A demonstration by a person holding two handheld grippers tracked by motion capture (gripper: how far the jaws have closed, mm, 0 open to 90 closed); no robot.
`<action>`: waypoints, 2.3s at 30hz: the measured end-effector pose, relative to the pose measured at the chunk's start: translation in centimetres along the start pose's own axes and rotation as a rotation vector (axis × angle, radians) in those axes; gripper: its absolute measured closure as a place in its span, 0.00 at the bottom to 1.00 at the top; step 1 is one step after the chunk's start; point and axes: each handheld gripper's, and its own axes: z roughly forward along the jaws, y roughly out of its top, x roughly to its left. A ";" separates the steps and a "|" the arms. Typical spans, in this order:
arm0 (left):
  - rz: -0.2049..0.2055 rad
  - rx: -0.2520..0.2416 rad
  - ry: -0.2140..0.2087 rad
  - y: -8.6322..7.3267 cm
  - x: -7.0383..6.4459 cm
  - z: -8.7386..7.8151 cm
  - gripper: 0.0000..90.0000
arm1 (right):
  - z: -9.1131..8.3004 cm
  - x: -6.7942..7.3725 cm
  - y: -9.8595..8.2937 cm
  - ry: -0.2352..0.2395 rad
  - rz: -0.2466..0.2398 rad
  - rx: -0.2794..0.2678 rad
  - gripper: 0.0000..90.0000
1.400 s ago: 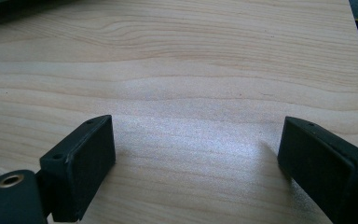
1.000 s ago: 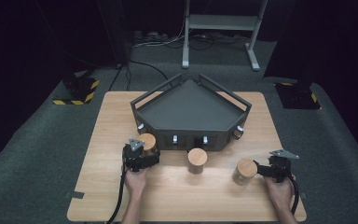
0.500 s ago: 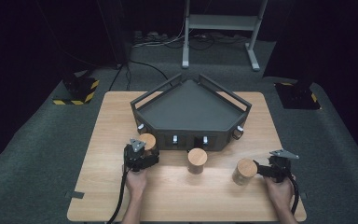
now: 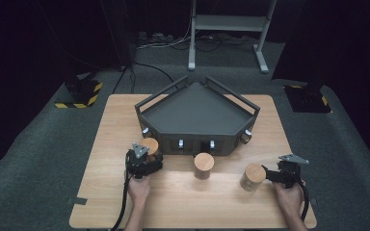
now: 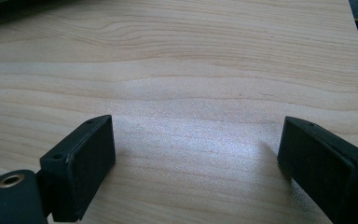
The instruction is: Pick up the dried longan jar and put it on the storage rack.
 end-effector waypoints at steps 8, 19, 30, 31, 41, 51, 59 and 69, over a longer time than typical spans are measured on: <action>0.001 0.020 -0.023 0.9 -0.1 -1.1 0.29 | 0.0 0.0 0.0 0.000 0.000 0.000 0.12; 0.003 0.041 -0.050 2.1 -0.4 -1.9 0.29 | 0.0 0.0 0.0 0.000 0.000 0.000 0.12; 0.015 0.069 -0.096 4.0 -1.1 -3.1 0.29 | 0.0 0.0 0.0 0.000 0.000 0.000 0.12; 0.014 0.070 -0.103 4.2 -1.3 -3.2 0.29 | 0.0 0.0 0.0 0.000 0.000 0.000 0.12; 0.061 0.094 -0.158 6.6 -2.9 -4.1 0.29 | 0.0 0.0 0.0 0.000 0.001 0.000 0.12; 0.091 0.126 -0.204 8.6 -4.7 -4.1 0.29 | 0.0 0.0 0.0 0.000 0.000 0.000 0.12; 0.086 0.118 -0.234 11.1 -5.8 -4.1 0.29 | 0.0 0.0 0.0 0.000 0.000 0.000 0.12; 0.083 0.110 -0.237 13.9 -7.0 -2.6 0.29 | 0.0 0.0 0.0 0.000 0.000 0.000 0.12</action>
